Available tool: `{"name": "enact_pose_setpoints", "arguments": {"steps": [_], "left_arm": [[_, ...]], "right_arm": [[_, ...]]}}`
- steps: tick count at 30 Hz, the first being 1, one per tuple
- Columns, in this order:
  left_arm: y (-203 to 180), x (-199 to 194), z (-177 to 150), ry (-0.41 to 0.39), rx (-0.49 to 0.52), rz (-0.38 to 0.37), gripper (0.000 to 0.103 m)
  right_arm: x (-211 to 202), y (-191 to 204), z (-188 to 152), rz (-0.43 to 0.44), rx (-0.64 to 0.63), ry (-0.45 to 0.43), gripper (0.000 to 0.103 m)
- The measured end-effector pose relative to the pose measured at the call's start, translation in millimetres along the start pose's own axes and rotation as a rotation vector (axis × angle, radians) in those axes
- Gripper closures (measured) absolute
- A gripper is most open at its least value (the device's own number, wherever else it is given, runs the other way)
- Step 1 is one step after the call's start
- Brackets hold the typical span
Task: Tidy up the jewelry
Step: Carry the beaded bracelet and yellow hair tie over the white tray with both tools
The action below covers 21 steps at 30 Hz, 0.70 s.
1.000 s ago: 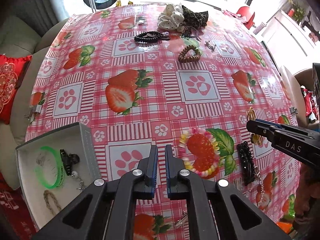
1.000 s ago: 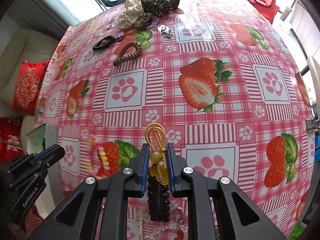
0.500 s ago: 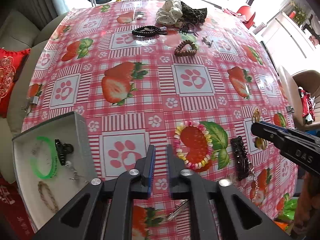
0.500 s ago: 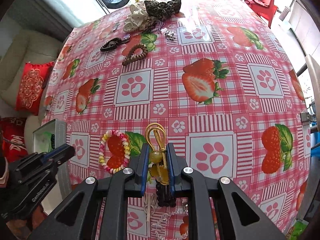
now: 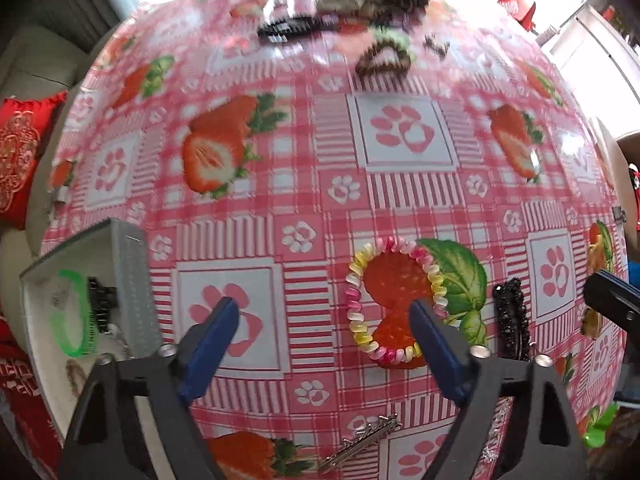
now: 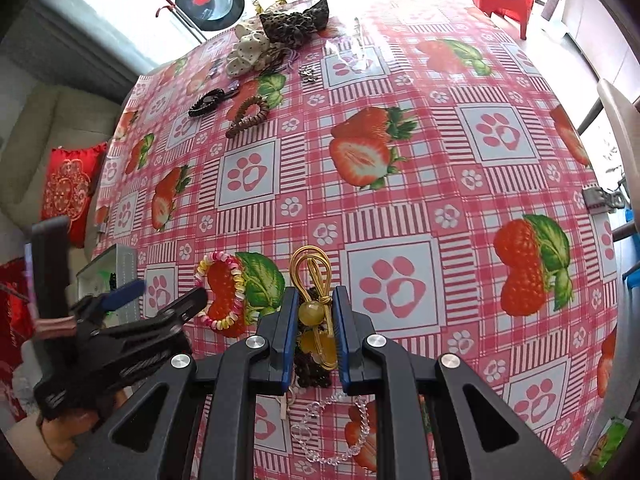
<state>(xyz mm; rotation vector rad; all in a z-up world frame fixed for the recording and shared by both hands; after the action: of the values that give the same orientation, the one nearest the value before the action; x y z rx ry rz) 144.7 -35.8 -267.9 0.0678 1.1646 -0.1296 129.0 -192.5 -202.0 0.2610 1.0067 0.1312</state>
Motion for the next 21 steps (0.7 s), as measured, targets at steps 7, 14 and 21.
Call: {"name": "enact_pose_setpoints", "arguments": {"steps": [7, 14, 21], "left_arm": [[-15.2, 7.7, -4.2, 0.009, 0.035, -0.024, 0.057], [-28.4, -4.7, 0.4, -0.030, 0.036, -0.098, 0.088], [-18.8, -33.9, 9.8, -0.088, 0.016, -0.127, 0.088]], "right_arm": [[-2.6, -2.8, -5.4, 0.007, 0.012, 0.006, 0.085], [-3.4, 2.9, -7.8, 0.014, 0.010, 0.009, 0.085], [-4.4, 14.5, -6.2, 0.029, -0.002, 0.006, 0.085]]}}
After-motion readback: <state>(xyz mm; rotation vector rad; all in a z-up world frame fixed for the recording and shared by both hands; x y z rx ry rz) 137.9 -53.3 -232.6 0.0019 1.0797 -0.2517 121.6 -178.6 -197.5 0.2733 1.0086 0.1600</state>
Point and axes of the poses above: each gripper's, at about its wrist camera, not at the fingertips, and x roughly the way its jaws point, y to its left, z to its top, the point moved 9 cm from there along x, roughly the way its jaws point, and after that the axes turned 12 degrees about -y, right-handed, at the moved point
